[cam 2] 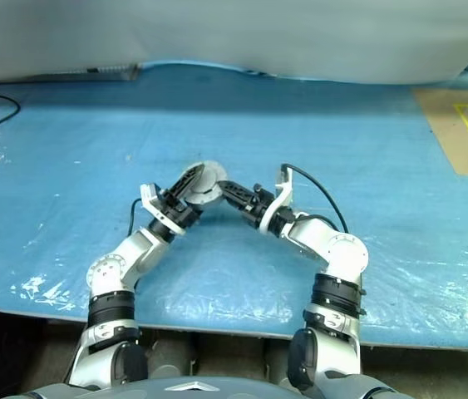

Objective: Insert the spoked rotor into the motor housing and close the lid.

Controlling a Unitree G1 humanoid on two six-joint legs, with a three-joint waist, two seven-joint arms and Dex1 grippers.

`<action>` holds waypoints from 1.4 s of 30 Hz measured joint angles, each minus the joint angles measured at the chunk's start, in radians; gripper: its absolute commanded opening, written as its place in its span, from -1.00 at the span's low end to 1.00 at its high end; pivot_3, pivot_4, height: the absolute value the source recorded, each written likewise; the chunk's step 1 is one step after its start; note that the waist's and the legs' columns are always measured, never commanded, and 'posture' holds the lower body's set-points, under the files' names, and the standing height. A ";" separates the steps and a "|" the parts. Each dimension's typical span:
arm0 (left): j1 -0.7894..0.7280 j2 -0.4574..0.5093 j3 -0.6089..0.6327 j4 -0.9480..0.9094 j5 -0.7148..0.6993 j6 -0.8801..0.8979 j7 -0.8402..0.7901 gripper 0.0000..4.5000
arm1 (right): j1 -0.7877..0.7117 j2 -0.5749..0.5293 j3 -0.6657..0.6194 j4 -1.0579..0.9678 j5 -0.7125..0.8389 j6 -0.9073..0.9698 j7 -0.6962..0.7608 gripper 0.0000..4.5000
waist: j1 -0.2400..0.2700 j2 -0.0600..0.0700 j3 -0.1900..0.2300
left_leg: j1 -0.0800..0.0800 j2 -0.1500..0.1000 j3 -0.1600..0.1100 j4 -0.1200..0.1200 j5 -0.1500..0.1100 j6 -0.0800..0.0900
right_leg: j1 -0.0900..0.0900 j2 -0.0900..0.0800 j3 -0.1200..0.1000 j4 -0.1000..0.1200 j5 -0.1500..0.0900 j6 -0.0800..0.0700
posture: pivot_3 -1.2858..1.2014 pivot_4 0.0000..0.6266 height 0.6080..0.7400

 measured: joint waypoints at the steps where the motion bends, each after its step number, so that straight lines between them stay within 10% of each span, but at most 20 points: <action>1: 0.000 0.004 0.000 0.003 0.000 0.000 -0.005 0.42 | 0.000 -0.004 0.005 0.000 0.010 -0.005 -0.004 -0.49 | 0.000 0.000 0.000 | 0.000 0.000 0.000 0.001 0.000 0.000 | 0.000 0.000 0.000 0.000 0.000 0.000 | 0.03 -0.52 1.00; 4: 0.001 0.013 -0.004 0.012 0.002 0.000 -0.009 0.06 | 0.002 -0.022 0.026 0.000 0.020 -0.022 -0.011 -0.49 | 0.000 0.000 0.000 | -0.001 0.000 0.000 0.002 0.000 0.000 | 0.000 0.000 0.000 0.000 0.001 0.001 | 0.03 -0.52 1.00; 11: 0.010 0.014 -0.006 0.012 0.002 -0.005 -0.009 0.06 | 0.021 -0.060 0.094 -0.009 -0.007 -0.079 0.040 -0.49 | 0.000 0.000 0.000 | -0.003 0.000 -0.001 0.006 0.000 0.000 | 0.000 0.000 0.000 0.001 0.001 0.002 | 0.03 -0.52 1.00; 21: -0.038 0.069 -0.007 0.082 0.074 -0.089 -0.002 0.06 | 0.070 -0.354 0.589 -0.195 -0.605 -0.430 0.450 1.00 | 0.004 -0.001 0.000 | -0.005 0.000 -0.004 0.011 0.000 0.000 | 0.002 0.000 -0.001 0.001 0.003 0.003 | 0.03 -0.52 1.00; 28: -0.204 0.137 -0.010 0.295 0.237 -0.222 -0.057 0.06 | 0.136 -0.404 0.785 -0.106 -1.067 -0.933 0.566 1.00 | 0.009 -0.005 0.002 | -0.006 0.000 -0.006 0.014 0.000 0.000 | 0.002 0.000 -0.001 0.002 0.004 0.003 | 0.03 -0.52 1.00; 42: -0.637 0.217 0.010 1.011 0.561 -0.539 -0.178 0.06 | 0.170 -0.339 0.756 0.008 -1.258 -1.090 0.566 1.00 | 0.006 -0.007 0.003 | -0.008 0.000 -0.008 0.016 0.002 0.004 | 0.002 0.000 -0.002 0.002 0.007 0.002 | 0.03 -0.52 1.00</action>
